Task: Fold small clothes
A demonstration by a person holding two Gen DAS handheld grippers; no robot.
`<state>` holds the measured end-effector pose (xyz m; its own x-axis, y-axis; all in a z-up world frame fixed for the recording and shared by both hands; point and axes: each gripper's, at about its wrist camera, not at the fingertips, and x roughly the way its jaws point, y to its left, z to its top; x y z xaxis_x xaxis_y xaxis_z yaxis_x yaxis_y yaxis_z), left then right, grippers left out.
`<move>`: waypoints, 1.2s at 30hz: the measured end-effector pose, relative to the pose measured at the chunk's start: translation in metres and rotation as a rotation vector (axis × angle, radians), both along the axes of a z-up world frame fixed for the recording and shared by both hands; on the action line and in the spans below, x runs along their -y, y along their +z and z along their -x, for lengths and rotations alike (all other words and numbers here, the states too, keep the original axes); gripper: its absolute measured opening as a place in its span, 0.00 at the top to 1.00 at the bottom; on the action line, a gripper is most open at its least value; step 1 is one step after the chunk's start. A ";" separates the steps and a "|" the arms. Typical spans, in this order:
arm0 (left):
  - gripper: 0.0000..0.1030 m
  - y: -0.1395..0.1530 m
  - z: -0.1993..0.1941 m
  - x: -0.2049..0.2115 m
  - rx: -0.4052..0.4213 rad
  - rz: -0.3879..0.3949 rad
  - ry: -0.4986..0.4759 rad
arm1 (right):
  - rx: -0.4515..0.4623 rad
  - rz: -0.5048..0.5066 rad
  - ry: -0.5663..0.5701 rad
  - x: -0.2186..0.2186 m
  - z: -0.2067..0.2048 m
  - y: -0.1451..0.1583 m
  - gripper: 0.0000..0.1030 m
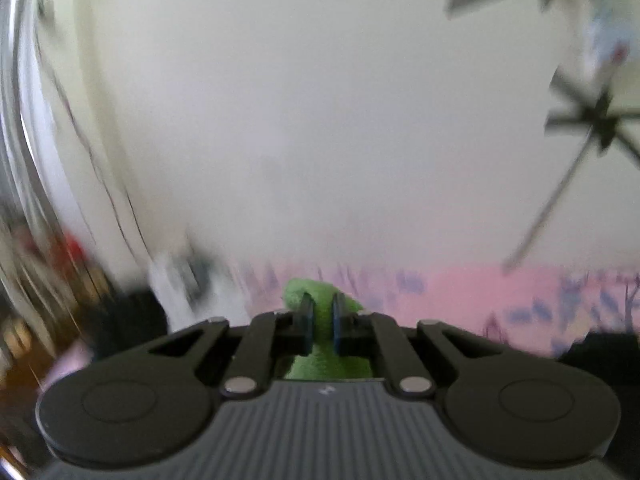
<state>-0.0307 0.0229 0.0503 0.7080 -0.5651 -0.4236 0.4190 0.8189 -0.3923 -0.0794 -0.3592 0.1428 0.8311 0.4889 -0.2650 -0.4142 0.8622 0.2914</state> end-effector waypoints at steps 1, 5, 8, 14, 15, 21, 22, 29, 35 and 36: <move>0.48 0.006 0.002 0.004 0.026 -0.003 -0.012 | 0.032 -0.042 0.000 0.008 0.010 0.014 1.00; 0.37 0.039 0.017 0.020 0.164 -0.012 -0.063 | 0.155 -0.142 -0.022 0.028 0.050 0.065 1.00; 0.25 0.061 0.027 0.029 0.261 -0.012 -0.079 | 0.196 -0.190 -0.014 0.029 0.061 0.086 1.00; 0.24 0.077 0.042 0.057 0.353 -0.028 -0.157 | 0.240 -0.206 -0.003 0.024 0.074 0.112 1.00; 0.23 0.077 0.045 0.062 0.366 -0.039 -0.156 | 0.240 -0.206 0.005 0.021 0.074 0.114 1.00; 0.38 0.075 0.024 0.085 0.364 -0.084 -0.105 | 0.247 -0.229 0.047 0.016 0.077 0.115 1.00; 0.50 0.072 0.017 0.087 0.350 -0.091 -0.110 | 0.248 -0.238 0.050 0.018 0.079 0.115 1.00; 0.89 0.085 0.000 0.075 0.341 -0.055 -0.149 | 0.299 -0.293 0.009 0.042 0.100 0.131 1.00; 0.89 0.155 0.043 0.011 0.529 0.070 -0.060 | 0.425 -0.338 -0.132 0.077 0.129 0.141 1.00; 0.89 0.167 0.052 0.004 0.566 0.083 -0.052 | 0.445 -0.346 -0.153 0.081 0.134 0.142 1.00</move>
